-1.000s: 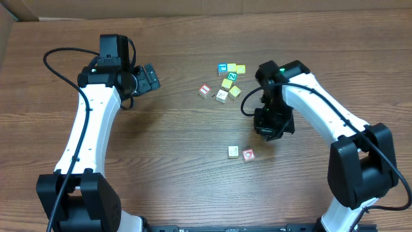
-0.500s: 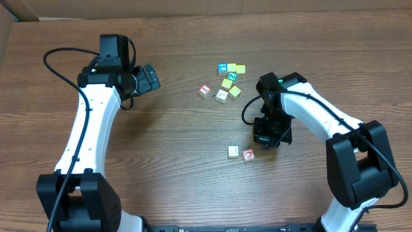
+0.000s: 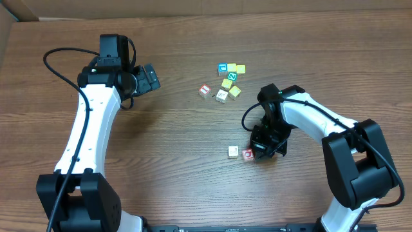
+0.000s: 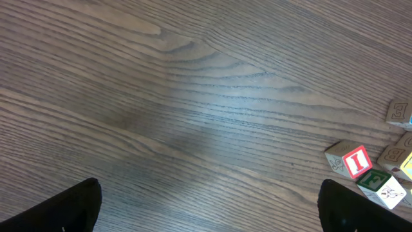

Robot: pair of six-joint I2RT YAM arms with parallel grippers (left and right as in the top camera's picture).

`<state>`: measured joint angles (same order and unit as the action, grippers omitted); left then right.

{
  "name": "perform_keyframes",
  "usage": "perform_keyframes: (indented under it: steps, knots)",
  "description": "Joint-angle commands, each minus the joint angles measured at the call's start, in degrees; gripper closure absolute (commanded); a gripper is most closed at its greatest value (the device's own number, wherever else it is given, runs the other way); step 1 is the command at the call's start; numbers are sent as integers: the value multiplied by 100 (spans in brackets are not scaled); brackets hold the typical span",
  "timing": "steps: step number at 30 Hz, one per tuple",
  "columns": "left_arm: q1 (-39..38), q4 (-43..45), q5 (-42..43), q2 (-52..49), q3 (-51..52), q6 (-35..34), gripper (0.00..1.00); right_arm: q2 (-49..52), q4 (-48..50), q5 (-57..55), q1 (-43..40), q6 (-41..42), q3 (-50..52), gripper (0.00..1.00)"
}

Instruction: Flip 4 blocks

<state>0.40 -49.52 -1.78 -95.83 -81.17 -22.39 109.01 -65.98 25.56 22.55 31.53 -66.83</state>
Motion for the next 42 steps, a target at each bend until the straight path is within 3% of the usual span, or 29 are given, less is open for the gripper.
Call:
perform_keyframes:
  steps: [1, 26, 32, 36, 42]
  knots:
    - [-4, 7, 9, -28, -116, -52, 0, -160, 39, 308, 26, 70, -4, 96]
    - [-4, 7, 9, -28, -118, -52, 0, -160, 745, 348, -31, -33, -105, 96]
    - [-4, 7, 9, -28, -118, -52, 0, -424, -129, -1003, 11, -302, -791, 96]
    - [-4, 7, 9, -28, -116, -52, 0, -938, -398, -1174, 402, -868, -901, 96]
    - [-4, 7, 9, -28, -118, -52, 0, -1067, -461, -1541, 1119, -457, -474, 96]
